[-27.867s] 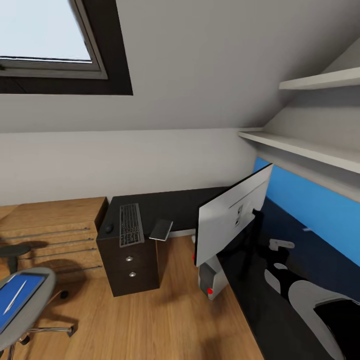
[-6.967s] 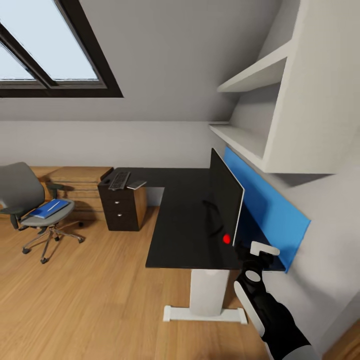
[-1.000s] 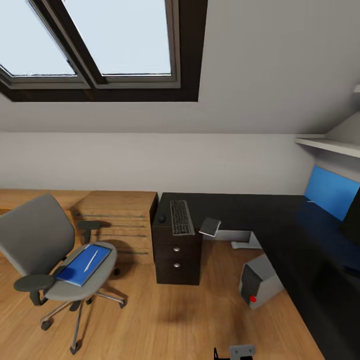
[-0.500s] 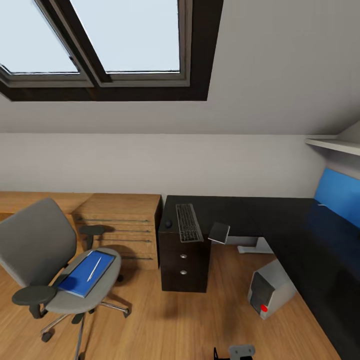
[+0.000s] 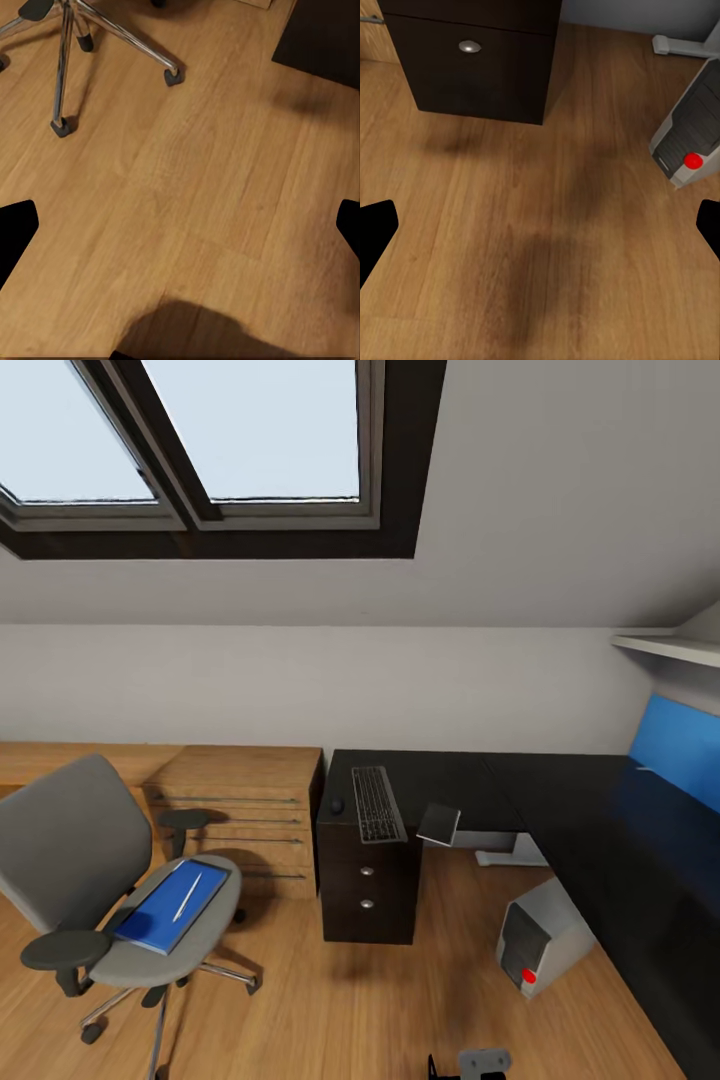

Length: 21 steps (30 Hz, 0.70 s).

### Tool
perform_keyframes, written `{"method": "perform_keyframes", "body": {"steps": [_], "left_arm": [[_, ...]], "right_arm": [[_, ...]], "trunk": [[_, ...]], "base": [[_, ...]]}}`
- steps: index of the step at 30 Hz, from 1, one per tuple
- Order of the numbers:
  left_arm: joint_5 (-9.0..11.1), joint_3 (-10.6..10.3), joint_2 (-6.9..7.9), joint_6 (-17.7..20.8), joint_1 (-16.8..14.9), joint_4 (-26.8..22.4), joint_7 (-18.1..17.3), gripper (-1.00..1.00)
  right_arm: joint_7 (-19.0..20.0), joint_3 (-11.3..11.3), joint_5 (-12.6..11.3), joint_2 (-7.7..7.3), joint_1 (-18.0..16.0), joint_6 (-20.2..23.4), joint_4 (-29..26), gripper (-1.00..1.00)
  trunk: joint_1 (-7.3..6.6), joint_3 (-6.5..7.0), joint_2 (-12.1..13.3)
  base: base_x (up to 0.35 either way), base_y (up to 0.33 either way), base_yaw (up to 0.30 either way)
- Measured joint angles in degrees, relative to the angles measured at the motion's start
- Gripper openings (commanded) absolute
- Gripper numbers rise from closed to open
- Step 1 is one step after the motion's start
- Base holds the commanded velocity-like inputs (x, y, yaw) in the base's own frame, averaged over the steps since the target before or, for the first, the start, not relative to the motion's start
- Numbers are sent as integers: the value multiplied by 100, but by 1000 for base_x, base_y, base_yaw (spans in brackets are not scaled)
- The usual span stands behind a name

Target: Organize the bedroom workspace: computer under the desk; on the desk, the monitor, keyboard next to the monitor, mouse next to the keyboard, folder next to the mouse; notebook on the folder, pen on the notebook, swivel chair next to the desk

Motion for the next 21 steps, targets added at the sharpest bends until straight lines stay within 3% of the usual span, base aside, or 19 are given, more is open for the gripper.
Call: {"method": "perform_keyframes", "body": {"steps": [21], "left_arm": [[16, -15, 0, 27, 0, 93, 8, 100]], "right_arm": [[0, 0, 5, 0, -2, 2, 0, 100]], "trunk": [[462, -378, -844]], "base": [[0, 0, 0]]}}
